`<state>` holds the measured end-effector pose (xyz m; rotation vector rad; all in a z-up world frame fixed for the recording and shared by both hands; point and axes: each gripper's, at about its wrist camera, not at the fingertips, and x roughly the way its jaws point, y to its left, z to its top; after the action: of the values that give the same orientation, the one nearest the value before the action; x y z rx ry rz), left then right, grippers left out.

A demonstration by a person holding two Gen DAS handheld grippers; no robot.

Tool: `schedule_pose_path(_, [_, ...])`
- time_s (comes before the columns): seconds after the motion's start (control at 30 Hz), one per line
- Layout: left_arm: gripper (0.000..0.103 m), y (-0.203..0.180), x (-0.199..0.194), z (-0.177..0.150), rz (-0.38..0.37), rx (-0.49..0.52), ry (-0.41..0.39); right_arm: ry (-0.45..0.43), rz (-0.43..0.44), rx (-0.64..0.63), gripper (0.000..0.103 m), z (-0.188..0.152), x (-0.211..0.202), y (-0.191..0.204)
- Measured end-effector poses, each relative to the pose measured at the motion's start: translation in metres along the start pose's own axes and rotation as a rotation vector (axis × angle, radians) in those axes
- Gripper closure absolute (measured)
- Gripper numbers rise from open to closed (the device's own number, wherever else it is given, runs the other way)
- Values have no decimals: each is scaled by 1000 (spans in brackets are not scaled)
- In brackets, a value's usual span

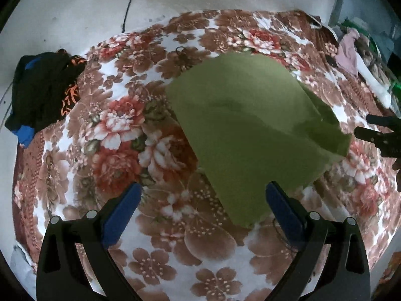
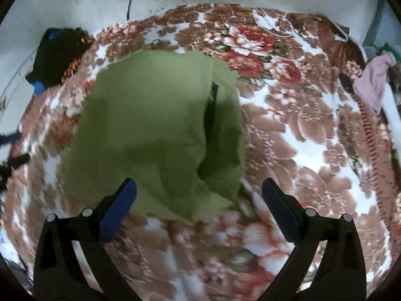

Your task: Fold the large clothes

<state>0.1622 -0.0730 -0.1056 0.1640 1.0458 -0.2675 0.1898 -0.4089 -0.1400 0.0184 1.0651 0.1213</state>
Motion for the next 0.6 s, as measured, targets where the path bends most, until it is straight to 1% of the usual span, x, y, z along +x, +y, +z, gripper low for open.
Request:
schedule_pose_path(0.13, [5,3,6,13,-24,-29,-20,41,64,38,5,26,20,-16])
schedule_pose_path(0.17, [5,6,12,16,-50,-45,-21,50,70,49,5,30,25,-21])
schedule_pose_path(0.23, [5,14,24,18,-126,-104,-9,70,88,76,5,42,43,-38])
schedule_pose_path(0.27, [5,22,35,18,-176,-157,2,74,92,80,5,45,49,-43])
schedule_pose_path(0.3, [5,31,50,16,-230,-220,24,69,78,72,5,50,58,-48])
schedule_pose_path(0.33, [5,37,61,13,-268,-264,46,70,64,49,5,53,67,-52])
schedule_pose_path(0.4, [5,53,91,5,-351,-391,94,108,80,9,5,56,86,-54])
schedule_pose_path(0.43, [5,57,100,2,-373,-428,103,133,102,4,5,57,97,-55])
schedule_pose_path(0.5, [6,61,117,-3,-422,-488,117,154,150,11,5,55,109,-57])
schedule_pose_path(0.53, [6,59,126,-4,-454,-501,123,170,172,8,5,54,118,-57])
schedule_pose_path(0.6, [5,55,136,-3,-479,-498,124,191,190,5,5,52,129,-56])
